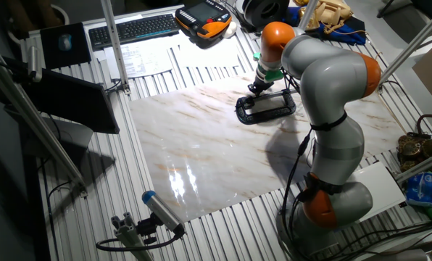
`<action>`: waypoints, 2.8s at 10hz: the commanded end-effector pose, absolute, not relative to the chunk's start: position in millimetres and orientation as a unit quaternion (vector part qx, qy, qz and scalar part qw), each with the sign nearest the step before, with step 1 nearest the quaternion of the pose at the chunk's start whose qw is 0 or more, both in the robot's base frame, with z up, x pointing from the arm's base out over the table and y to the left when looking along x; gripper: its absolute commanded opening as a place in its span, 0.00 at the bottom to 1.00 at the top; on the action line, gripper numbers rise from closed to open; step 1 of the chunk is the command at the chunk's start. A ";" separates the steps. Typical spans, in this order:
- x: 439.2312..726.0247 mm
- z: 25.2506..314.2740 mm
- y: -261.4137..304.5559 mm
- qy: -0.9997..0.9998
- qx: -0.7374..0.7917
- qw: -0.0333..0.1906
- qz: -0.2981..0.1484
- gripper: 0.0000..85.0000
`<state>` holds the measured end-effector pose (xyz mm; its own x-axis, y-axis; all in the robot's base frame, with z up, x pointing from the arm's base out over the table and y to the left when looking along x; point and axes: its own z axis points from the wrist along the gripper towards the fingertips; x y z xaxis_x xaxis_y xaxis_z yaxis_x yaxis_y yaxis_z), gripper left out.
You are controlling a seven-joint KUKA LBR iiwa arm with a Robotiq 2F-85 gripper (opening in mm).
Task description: Turn the hands of a clock
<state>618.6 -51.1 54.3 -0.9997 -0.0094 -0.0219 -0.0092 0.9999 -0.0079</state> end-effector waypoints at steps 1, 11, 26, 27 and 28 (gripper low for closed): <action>621.0 55.2 -49.3 1.000 -0.003 0.011 -0.004 0.00; 618.4 43.6 -53.1 1.000 -0.007 0.014 -0.004 0.00; 612.1 43.2 -54.5 1.000 -0.005 0.015 -0.004 0.00; 611.9 43.4 -54.5 1.000 -0.005 0.015 -0.004 0.00; 611.9 43.7 -54.6 1.000 -0.005 0.016 -0.005 0.00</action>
<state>611.8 -54.8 43.7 -0.9995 -0.0101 -0.0308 -0.0098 0.9999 -0.0095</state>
